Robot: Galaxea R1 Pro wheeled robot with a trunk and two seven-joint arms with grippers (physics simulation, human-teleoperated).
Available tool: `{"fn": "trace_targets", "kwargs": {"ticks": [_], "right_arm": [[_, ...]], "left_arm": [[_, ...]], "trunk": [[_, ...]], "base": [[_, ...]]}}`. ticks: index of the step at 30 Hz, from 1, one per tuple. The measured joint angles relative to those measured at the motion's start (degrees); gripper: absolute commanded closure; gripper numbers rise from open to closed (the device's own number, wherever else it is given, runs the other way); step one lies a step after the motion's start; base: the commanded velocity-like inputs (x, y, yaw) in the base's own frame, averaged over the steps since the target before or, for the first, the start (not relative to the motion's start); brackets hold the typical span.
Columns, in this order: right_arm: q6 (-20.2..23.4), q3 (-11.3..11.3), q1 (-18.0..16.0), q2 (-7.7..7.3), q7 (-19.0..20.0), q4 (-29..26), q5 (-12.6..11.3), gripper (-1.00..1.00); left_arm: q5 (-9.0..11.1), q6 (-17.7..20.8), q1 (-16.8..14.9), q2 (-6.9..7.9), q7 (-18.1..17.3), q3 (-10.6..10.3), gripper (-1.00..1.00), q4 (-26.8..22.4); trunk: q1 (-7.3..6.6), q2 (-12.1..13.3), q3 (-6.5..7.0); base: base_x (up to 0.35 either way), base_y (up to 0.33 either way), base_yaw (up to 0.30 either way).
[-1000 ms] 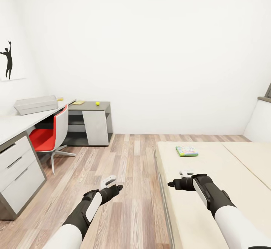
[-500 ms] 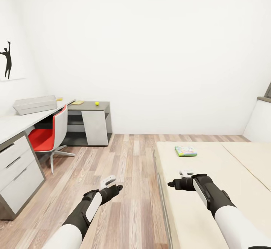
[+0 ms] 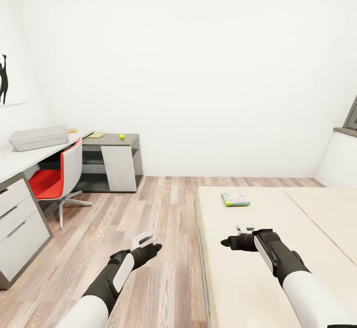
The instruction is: Put all the toys in the child's room - the three board games (two on the bed and one on the table), the two jigsaw puzzles on the table, and the tennis ball on the table - inside the toy box on the table in the child's room.
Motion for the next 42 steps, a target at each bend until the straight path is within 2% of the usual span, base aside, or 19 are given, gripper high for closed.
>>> {"fn": "trace_targets", "kwargs": {"ticks": [11,42], "right_arm": [[0.0,0.0,0.0,0.0,0.0,0.0,0.0,-1.0],[0.0,0.0,0.0,0.0,0.0,0.0,0.0,-1.0]], "left_arm": [[0.0,0.0,0.0,0.0,-0.1,0.0,-1.0,0.0],[0.0,0.0,0.0,0.01,0.0,-0.1,-1.0,0.0]], "trunk": [[0.0,0.0,0.0],[0.0,0.0,0.0]], "base": [[0.0,-0.185,0.0],[0.0,-0.036,0.0]]}}
